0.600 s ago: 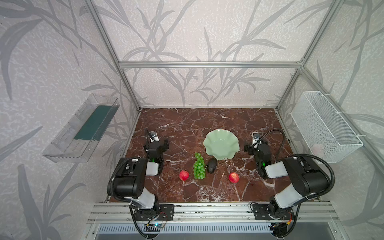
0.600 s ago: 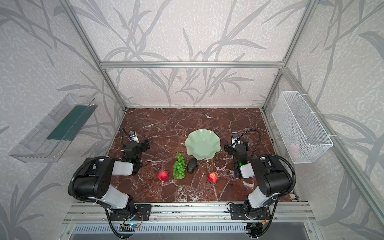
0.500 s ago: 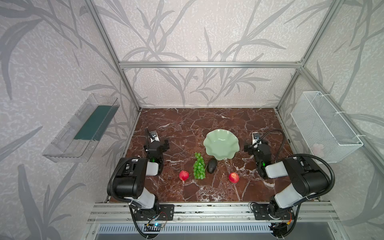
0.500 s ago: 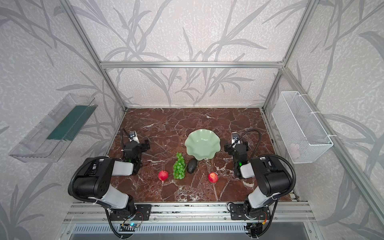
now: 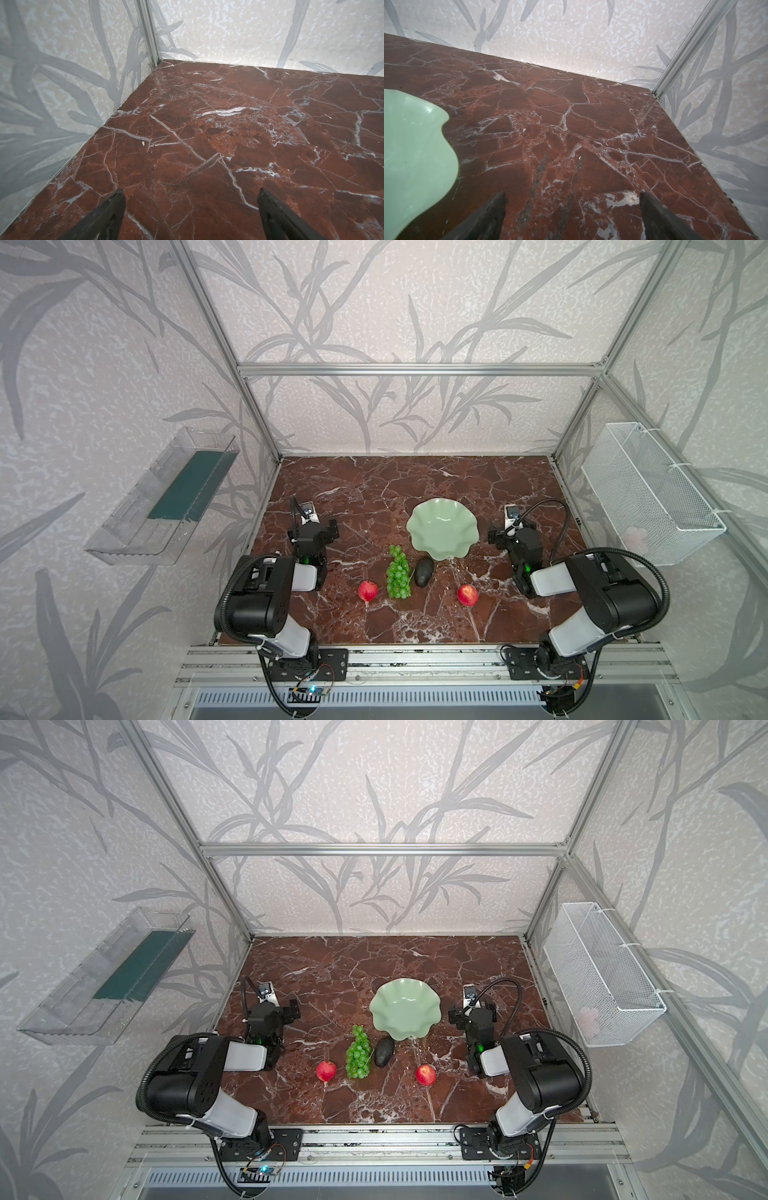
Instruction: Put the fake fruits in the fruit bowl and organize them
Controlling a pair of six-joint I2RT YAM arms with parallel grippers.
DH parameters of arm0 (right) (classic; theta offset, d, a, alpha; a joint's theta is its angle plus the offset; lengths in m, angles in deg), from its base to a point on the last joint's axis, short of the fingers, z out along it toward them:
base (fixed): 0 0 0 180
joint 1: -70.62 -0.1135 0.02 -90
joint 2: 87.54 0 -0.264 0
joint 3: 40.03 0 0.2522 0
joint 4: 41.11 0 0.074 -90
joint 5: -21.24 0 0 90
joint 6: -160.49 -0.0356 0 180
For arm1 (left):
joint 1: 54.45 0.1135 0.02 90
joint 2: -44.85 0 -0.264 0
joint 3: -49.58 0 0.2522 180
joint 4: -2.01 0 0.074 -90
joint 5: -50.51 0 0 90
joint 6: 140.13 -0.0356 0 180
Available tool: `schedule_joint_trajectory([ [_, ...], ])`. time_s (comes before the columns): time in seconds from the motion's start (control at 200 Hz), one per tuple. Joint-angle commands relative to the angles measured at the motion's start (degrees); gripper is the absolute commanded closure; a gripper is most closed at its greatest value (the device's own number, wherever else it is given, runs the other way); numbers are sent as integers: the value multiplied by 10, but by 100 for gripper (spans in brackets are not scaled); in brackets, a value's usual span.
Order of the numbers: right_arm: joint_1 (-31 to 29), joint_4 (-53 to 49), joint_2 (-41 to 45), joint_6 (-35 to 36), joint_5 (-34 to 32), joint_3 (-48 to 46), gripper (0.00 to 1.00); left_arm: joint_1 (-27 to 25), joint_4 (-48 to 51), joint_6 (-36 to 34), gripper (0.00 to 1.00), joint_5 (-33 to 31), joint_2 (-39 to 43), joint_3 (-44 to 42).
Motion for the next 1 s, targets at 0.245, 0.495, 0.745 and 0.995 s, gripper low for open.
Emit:
schedule_joint_trajectory([
  [0.245,5,-7,3,-1,5,13,1,4,-6,-7,1,3,-3,10],
  [0.495,11,-23,5,-6,18,19,1,5,-6,-6,1,4,-2,9],
  [0.745,10,-8,5,-5,10,12,1,6,-7,-5,1,6,-2,9],
  [0.995,-36,-289,188,-21,-73,92,1,6,132,14,1,-48,95,36],
])
